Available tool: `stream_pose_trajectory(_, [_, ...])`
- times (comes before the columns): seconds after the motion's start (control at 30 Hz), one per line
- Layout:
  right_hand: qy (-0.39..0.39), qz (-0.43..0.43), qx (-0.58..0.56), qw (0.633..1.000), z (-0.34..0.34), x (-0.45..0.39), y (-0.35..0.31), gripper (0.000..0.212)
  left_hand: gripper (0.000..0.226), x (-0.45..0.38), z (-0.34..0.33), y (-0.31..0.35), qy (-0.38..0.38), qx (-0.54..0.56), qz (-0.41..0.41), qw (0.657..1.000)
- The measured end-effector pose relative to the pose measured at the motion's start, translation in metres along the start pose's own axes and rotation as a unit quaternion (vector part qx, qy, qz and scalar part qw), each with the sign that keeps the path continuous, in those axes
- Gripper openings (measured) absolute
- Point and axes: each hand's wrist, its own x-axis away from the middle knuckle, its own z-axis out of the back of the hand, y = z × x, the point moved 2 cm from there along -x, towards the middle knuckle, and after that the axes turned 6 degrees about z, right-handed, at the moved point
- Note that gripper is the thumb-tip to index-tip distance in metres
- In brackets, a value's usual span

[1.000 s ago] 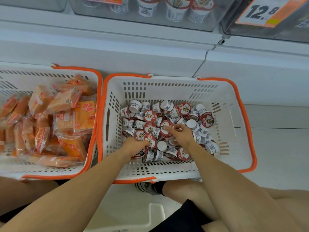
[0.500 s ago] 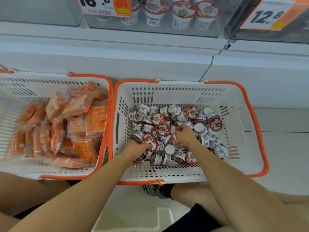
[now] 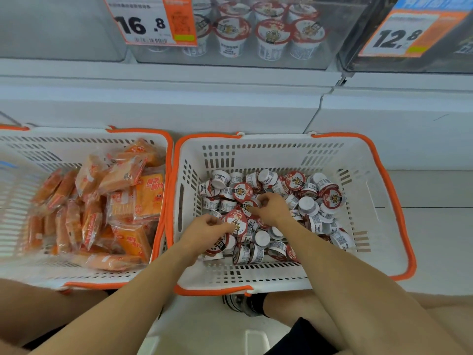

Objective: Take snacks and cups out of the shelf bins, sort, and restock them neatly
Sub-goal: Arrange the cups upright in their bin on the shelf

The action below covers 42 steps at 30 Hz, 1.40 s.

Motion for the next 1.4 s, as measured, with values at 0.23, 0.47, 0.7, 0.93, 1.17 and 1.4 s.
stream_pose_trajectory(0.23, [-0.094,0.022,-0.087,0.992,0.079,0.044,-0.061,0.035,0.044,0.062,0.052,0.066,-0.019,-0.03,-0.109,0.993])
stream_pose_trajectory(0.47, [-0.059,0.139,-0.113,0.982,0.21,0.141,-0.191,0.029,0.024,0.143,0.155,0.171,0.088,-0.061,-0.266,0.958])
stream_pose_trajectory(0.7, [-0.004,0.178,-0.375,0.91,0.245,0.106,-0.34,0.033,0.029,0.166,0.228,0.21,0.178,0.117,-0.339,0.916])
stream_pose_trajectory(0.93, [0.077,0.125,-0.269,0.952,0.213,-0.036,-0.456,0.03,0.03,0.152,0.243,0.208,0.186,0.195,-0.329,0.905])
stream_pose_trajectory(1.17, [0.138,0.121,-0.177,0.967,0.196,-0.091,-0.479,0.032,0.025,0.144,0.257,0.212,0.177,0.205,-0.316,0.909])
stream_pose_trajectory(1.4, [0.238,0.146,0.025,0.96,0.203,-0.096,-0.469,0.056,0.025,0.145,0.259,0.225,0.174,0.214,-0.312,0.909])
